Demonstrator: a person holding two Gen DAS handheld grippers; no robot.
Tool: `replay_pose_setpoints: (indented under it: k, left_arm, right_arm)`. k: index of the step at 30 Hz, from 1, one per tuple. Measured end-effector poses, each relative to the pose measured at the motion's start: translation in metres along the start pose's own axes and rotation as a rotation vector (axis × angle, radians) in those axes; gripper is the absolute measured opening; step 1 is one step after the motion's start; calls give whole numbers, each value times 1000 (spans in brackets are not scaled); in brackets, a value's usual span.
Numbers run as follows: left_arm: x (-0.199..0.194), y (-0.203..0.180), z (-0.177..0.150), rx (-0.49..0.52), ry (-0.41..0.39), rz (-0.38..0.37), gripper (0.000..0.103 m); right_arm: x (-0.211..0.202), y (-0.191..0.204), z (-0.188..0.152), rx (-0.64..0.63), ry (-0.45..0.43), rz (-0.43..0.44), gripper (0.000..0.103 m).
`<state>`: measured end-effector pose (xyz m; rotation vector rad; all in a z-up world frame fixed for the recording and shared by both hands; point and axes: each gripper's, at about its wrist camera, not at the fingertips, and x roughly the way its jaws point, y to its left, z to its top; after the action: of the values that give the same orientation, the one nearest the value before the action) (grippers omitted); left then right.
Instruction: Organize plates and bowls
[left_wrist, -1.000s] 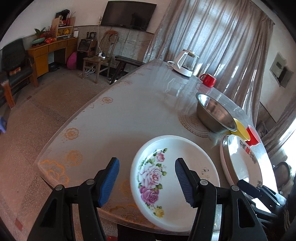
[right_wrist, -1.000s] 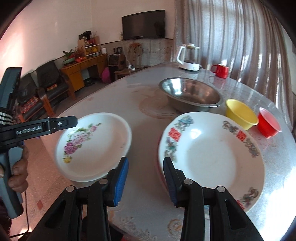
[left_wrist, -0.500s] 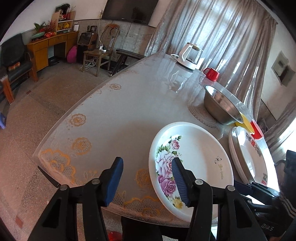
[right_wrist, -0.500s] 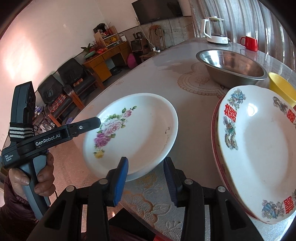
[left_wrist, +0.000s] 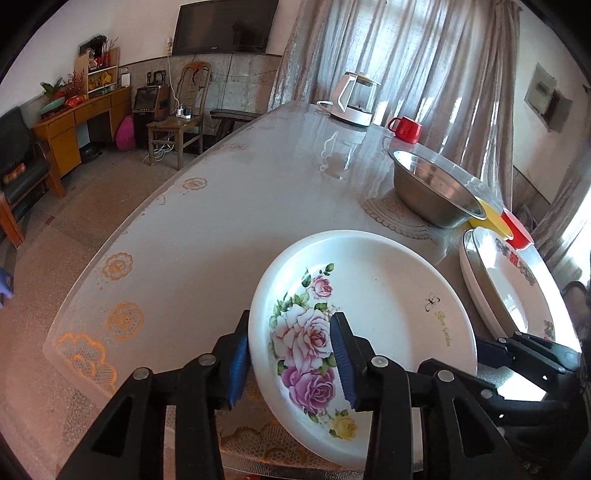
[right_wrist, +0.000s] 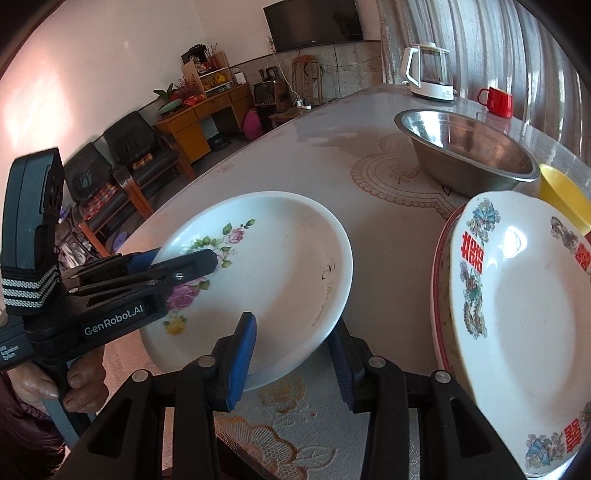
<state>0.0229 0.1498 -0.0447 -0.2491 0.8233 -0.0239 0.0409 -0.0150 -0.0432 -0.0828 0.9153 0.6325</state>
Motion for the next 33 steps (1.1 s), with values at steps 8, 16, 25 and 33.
replay_pose_setpoints:
  k: [8, 16, 25, 33]
  left_arm:
    - [-6, 13, -4, -50, -11, -40, 31]
    - [-7, 6, -6, -63, -10, -57, 32]
    - [-3, -1, -4, -51, -8, -89, 41]
    - [-10, 0, -9, -69, -8, -149, 37]
  right_arm:
    - [4, 13, -1, -33, -26, -90, 45]
    - [1, 12, -3, -28, -38, -106, 43]
    - [1, 10, -2, -22, -45, -94, 46]
    - [-10, 0, -4, 5, -65, -131, 36]
